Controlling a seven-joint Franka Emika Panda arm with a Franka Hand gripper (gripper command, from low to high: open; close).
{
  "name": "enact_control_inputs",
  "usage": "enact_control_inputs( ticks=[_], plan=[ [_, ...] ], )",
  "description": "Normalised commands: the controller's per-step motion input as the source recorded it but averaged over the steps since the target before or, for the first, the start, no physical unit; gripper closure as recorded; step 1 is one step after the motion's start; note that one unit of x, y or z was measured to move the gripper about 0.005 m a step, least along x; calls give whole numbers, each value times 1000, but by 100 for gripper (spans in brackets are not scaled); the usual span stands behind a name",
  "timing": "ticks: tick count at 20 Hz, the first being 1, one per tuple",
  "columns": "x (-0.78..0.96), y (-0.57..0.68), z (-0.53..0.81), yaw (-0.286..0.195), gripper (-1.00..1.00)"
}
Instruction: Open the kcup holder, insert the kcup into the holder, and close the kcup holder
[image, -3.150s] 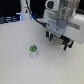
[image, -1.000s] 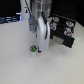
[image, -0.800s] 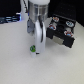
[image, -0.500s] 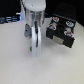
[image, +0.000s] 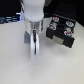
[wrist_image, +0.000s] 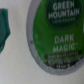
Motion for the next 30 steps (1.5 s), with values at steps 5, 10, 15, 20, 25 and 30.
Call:
enact_control_inputs(
  ticks=[5,10,15,20,25,30],
  plan=[
    [-2,-20,5,-46,100],
    [16,-12,-2,-18,100],
    [16,-12,9,-27,100],
    [22,79,353,-46,100],
    [40,303,824,-33,100],
    [46,395,868,-12,100]
  ],
)
